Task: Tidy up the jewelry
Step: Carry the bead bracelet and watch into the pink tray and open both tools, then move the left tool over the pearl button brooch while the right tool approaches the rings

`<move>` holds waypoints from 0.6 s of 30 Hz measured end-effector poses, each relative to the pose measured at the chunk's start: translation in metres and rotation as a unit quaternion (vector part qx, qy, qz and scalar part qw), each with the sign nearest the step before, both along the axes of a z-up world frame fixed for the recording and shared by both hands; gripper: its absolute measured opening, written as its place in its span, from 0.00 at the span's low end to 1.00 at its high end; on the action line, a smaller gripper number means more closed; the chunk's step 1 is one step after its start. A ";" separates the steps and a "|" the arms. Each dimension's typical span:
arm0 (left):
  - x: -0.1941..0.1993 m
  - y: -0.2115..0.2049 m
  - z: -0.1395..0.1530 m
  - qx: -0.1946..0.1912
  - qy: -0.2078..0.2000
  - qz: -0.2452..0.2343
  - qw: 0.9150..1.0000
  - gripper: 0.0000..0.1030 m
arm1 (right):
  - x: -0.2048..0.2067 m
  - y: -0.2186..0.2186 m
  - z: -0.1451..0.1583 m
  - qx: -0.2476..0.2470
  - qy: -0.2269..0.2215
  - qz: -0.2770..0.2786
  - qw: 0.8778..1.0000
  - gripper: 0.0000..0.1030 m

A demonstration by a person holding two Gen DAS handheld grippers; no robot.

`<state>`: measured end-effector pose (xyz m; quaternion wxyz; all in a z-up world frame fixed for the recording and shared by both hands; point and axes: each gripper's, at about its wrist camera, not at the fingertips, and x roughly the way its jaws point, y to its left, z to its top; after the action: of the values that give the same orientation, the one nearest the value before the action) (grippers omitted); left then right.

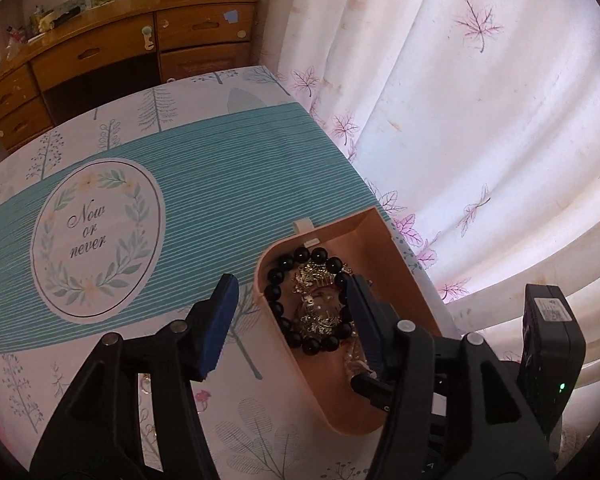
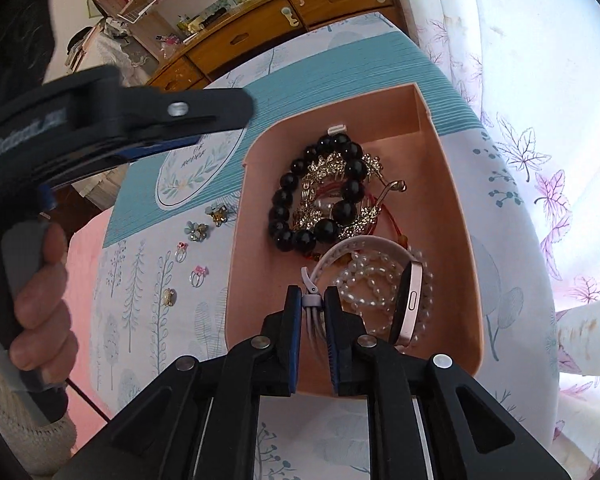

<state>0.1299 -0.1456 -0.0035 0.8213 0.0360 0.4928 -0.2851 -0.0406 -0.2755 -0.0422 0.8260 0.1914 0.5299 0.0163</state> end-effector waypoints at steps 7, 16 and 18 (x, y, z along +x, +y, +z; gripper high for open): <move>-0.012 0.067 0.014 0.010 -0.031 0.047 0.998 0.52 | 0.002 0.010 0.015 0.025 -0.024 0.008 0.999 0.30; -0.028 0.159 0.010 0.039 -0.050 0.135 0.989 0.52 | 0.004 0.030 0.047 0.003 -0.053 0.026 0.998 0.30; -0.031 0.175 0.004 0.050 -0.046 0.148 0.987 0.52 | 0.004 0.034 0.056 0.002 -0.058 0.041 0.997 0.30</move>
<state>0.0988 0.0290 0.0005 0.8737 0.0162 0.4676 -0.1334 -0.0370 -0.2412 0.0133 0.8537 0.1694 0.4886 0.0622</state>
